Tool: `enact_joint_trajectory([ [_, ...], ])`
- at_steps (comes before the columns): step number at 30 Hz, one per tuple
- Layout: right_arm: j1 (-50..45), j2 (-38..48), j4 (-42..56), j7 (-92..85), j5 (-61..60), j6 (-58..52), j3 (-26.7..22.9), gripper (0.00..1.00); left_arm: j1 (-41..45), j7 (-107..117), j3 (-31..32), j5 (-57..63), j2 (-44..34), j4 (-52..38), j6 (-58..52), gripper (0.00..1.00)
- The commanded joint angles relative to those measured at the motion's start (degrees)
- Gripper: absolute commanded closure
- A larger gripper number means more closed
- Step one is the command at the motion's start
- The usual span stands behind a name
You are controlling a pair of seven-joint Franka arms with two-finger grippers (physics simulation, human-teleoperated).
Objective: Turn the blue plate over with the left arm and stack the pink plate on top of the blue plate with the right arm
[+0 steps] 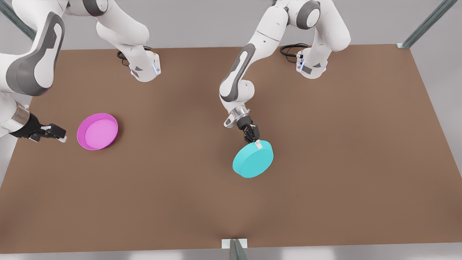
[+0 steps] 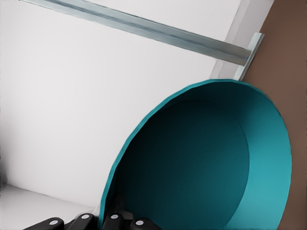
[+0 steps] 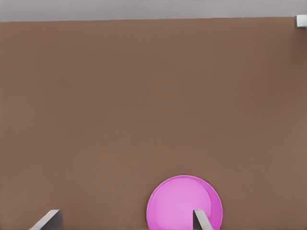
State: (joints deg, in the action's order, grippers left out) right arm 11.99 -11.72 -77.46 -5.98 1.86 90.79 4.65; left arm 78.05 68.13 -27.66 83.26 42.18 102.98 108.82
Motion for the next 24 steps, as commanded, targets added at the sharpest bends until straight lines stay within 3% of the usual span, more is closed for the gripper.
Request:
enact_joint_trajectory([
  [1,0.0,0.0,0.0,0.0,0.0,-0.1,0.0,0.0,0.0,0.1,0.0,-1.0,0.2,-0.2,0.2,0.79],
  [5,0.1,-0.3,-0.2,0.2,-1.1,-1.3,-0.1,0.0,0.0,0.4,0.4,-1.0,0.8,-0.3,-0.5,0.79],
  [6,0.0,-0.4,-0.3,0.1,-1.2,-1.3,-0.1,0.0,0.0,0.7,0.9,-1.2,1.9,-1.1,-0.5,0.74],
  [7,0.0,-0.5,-0.2,0.1,-1.2,-1.3,-0.1,0.0,0.0,0.7,0.9,-1.3,2.1,-1.1,-0.5,0.63],
  [8,0.0,-0.5,-0.1,0.1,-1.2,-1.2,-0.1,0.0,0.0,0.8,0.9,-1.3,2.2,-1.2,-0.5,0.0],
  [15,0.0,-1.2,0.0,0.0,-1.2,-0.9,-0.1,0.0,0.0,0.9,4.8,-3.4,3.7,-3.9,-5.2,0.0],
  [19,0.3,-2.0,-0.1,-0.2,-1.2,-0.9,-0.2,0.0,0.0,0.3,10.3,-15.3,6.0,-11.4,-9.6,0.0],
  [21,0.0,-2.3,-0.4,-0.3,-0.8,-1.3,-0.1,0.0,0.0,0.0,16.7,-27.3,7.6,-19.6,-15.7,0.0],
  [22,0.0,-4.1,0.0,-0.1,-1.2,-4.6,0.1,0.0,0.0,-0.8,21.1,-35.4,9.8,-28.3,-22.1,0.0],
  [24,0.0,-4.3,-2.7,-6.2,-2.9,-5.4,0.0,0.0,-2.2,-4.0,22.3,-54.3,9.8,-43.0,-25.5,0.0],
])
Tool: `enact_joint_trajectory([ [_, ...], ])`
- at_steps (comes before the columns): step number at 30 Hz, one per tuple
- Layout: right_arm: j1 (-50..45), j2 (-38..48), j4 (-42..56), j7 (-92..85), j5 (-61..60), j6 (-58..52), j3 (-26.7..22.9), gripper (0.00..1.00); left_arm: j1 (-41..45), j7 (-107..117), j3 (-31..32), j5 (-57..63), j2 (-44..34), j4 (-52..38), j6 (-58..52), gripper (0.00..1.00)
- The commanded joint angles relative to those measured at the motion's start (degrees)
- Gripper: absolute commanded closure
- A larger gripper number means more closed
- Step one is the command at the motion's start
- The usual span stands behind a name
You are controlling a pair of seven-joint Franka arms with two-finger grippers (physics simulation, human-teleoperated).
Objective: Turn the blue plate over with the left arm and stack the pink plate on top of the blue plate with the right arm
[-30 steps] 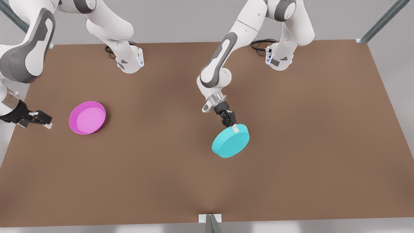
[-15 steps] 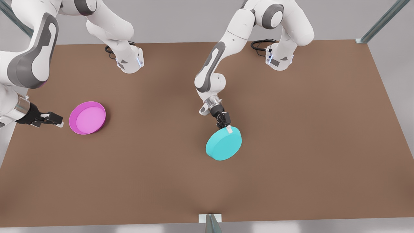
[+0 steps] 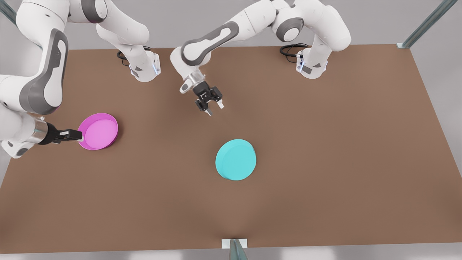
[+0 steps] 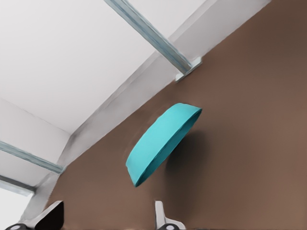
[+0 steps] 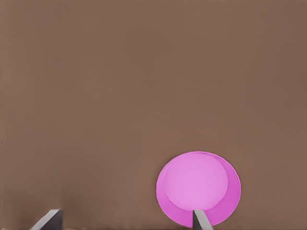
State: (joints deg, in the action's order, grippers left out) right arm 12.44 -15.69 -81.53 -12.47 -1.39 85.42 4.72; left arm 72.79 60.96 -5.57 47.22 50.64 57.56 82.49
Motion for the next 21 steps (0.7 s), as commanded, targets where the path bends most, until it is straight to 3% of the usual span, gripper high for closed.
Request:
enact_joint_trajectory([
  [1,0.2,0.5,-1.3,-0.1,-0.4,0.0,-0.1,0.0,-3.4,-2.5,0.0,-29.2,-1.7,-1.1,0.0,0.0],
  [3,1.2,6.9,-14.3,-1.6,-1.3,6.7,-0.1,0.0,-15.0,-13.4,0.0,-44.5,-8.2,-0.9,0.1,0.0],
  [5,8.0,10.9,-28.3,-12.8,-7.3,19.2,-0.9,0.0,-27.0,-25.6,-0.1,-50.5,-13.7,-0.5,-1.6,0.0],
  [6,12.2,9.8,-30.7,-17.2,-8.2,22.1,-0.9,0.0,-32.7,-33.7,-0.1,-51.4,-15.3,-0.5,-4.7,0.0],
  [8,12.5,6.4,-31.8,-24.4,-9.9,24.2,-6.1,0.0,-43.8,-47.8,-0.3,-51.3,-18.9,-0.5,-9.8,0.0],
  [10,12.9,2.8,-32.5,-33.4,-11.8,26.5,-11.1,0.0,-47.4,-55.7,-6.0,-51.0,-23.6,-0.3,-11.8,0.0],
  [13,14.1,-3.4,-31.8,-42.9,-16.2,28.1,-14.7,0.0,-65.8,-58.0,13.4,-38.3,-34.7,8.6,-11.6,0.0],
  [16,15.7,-11.1,-30.3,-50.4,-19.4,34.4,-16.2,0.0,-65.8,-58.1,13.0,-36.1,-34.5,7.7,-11.6,0.0],
  [21,15.5,-17.0,-25.3,-56.7,-25.4,29.7,-18.8,0.0,-65.8,-58.1,12.3,-36.1,-33.6,7.7,-10.8,0.0],
])
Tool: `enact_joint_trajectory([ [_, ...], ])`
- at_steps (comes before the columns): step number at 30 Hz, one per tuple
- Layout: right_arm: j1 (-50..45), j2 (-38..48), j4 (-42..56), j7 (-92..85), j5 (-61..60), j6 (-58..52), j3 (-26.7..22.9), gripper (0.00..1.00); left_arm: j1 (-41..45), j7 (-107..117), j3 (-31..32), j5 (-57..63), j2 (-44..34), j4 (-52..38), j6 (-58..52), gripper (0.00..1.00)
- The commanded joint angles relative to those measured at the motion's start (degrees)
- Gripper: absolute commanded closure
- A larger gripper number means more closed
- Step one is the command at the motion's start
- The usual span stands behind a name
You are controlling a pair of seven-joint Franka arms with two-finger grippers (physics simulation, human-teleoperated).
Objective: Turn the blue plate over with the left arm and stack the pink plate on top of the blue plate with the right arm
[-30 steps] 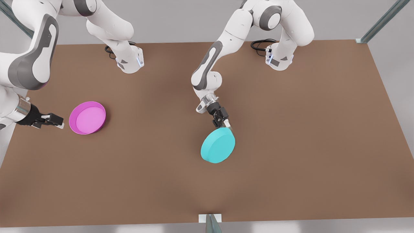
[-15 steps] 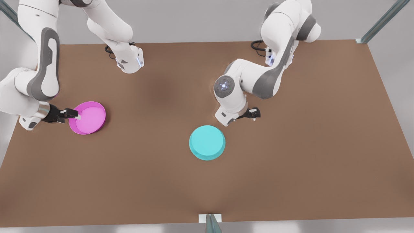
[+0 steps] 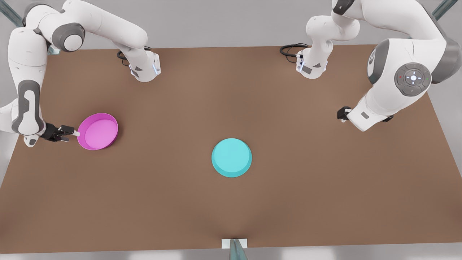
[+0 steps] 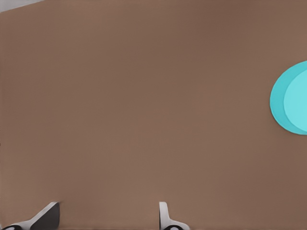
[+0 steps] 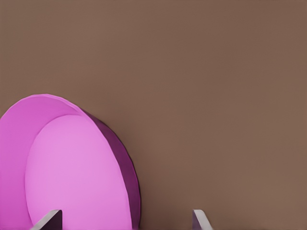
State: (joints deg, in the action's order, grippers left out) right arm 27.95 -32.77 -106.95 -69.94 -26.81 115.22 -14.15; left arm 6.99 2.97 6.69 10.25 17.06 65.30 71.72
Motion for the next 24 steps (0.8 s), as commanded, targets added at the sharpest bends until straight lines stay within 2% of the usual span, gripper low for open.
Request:
enact_joint_trajectory([
  [1,0.0,-0.3,0.0,-0.5,0.1,-0.2,0.1,0.0,0.0,0.0,-0.1,0.8,0.0,0.1,0.0,0.0],
  [2,-0.1,-0.4,-0.5,-2.6,0.1,-1.2,0.1,0.0,0.0,0.7,-0.1,0.9,0.1,0.1,-0.3,0.0],
  [4,-0.3,-1.2,-1.2,-4.2,0.1,-0.6,0.1,0.13,0.0,0.8,-0.1,0.9,0.2,0.4,-0.3,0.0],
  [7,-0.4,-1.2,-1.2,-4.2,0.1,-0.5,0.1,0.16,0.0,0.8,-0.4,0.9,0.4,0.6,-0.4,0.0],
  [10,-0.1,-1.2,-1.2,-4.3,0.0,-1.2,0.1,0.26,0.0,0.8,-0.4,0.9,0.4,0.7,-0.4,0.0],
  [11,-0.2,-1.2,-1.1,-5.3,0.1,-1.3,0.0,0.34,0.0,0.8,-0.4,0.9,0.4,0.7,-0.4,0.0],
  [13,-0.2,-1.5,-1.2,-6.2,0.1,-1.3,0.1,0.41,0.0,0.9,-0.4,1.0,0.5,0.7,-0.4,0.0],
  [14,-0.2,-1.6,-1.2,-6.5,0.1,-1.3,0.0,0.5,0.0,0.9,-0.4,1.0,0.5,0.7,-0.4,0.0],
  [18,-0.2,-2.1,-1.4,-4.9,-0.5,-1.3,0.0,0.57,0.0,0.9,-0.4,1.0,0.9,0.7,-0.4,0.0],
  [24,-0.2,-2.8,-1.3,-5.0,-1.0,-1.3,-0.3,0.58,0.0,0.8,-0.4,1.0,0.9,0.7,-0.4,0.0],
])
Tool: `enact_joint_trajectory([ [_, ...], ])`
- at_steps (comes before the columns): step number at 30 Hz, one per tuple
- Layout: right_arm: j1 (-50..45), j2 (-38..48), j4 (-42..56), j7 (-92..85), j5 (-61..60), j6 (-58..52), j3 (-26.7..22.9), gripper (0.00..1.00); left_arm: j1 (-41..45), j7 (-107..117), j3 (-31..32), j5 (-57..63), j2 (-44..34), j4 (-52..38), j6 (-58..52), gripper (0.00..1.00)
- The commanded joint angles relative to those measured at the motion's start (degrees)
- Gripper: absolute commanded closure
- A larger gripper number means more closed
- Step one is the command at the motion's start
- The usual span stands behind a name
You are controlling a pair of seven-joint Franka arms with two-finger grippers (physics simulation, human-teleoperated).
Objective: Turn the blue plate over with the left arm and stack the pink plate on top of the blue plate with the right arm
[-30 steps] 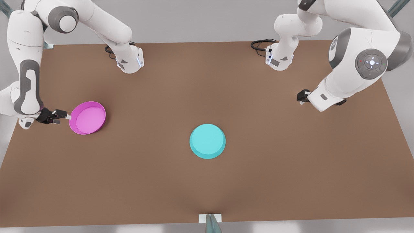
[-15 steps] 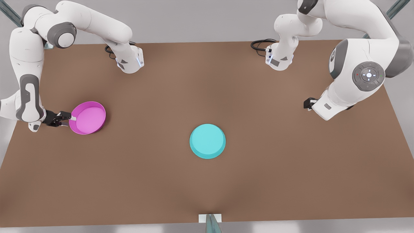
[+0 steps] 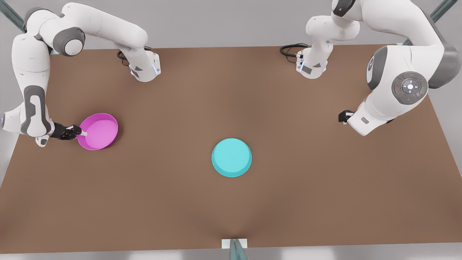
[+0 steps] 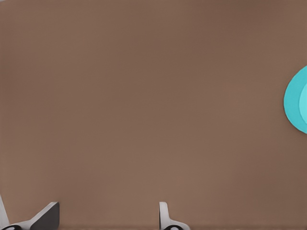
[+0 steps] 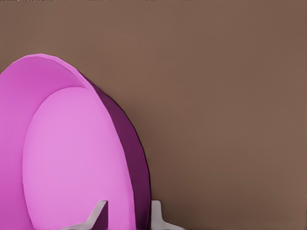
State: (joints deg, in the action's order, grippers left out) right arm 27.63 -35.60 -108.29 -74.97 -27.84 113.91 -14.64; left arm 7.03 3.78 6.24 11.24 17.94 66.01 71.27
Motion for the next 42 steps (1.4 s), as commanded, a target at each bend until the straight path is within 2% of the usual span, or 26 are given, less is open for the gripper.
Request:
enact_joint_trajectory([
  [1,0.0,0.0,0.0,0.0,0.0,0.0,-0.1,0.61,0.0,0.0,0.0,0.0,0.0,0.0,-0.1,0.0],
  [8,-0.2,0.0,-0.3,-1.3,-1.4,0.4,-0.4,0.78,0.0,-0.2,0.0,0.0,0.0,0.0,-0.1,0.0],
  [18,-0.6,0.7,-0.6,-1.7,-2.7,-0.9,-0.5,0.79,0.0,-0.1,0.0,0.1,0.0,0.0,-0.1,0.0],
  [22,-2.1,4.1,-3.2,0.4,-3.9,-1.1,0.0,0.79,0.0,-0.1,-0.3,0.1,-0.2,0.0,-0.6,0.0],
  [30,-13.6,11.8,-9.7,8.6,-7.4,3.0,0.1,0.79,0.0,0.4,-4.6,-0.3,-0.1,0.0,-1.0,0.0],
  [32,-19.2,15.0,-13.0,11.0,-9.0,8.0,0.1,0.79,0.0,2.5,-4.6,-0.3,-0.1,0.0,-1.8,0.0],
  [36,-29.4,19.9,-15.9,22.7,-10.1,9.2,0.1,0.79,0.1,3.9,-4.7,-0.2,0.1,0.0,-1.6,0.0],
  [42,-42.5,21.5,-16.3,35.7,-14.0,13.2,-0.2,0.79,0.1,4.0,-4.7,0.0,0.1,0.0,-1.4,0.0],
])
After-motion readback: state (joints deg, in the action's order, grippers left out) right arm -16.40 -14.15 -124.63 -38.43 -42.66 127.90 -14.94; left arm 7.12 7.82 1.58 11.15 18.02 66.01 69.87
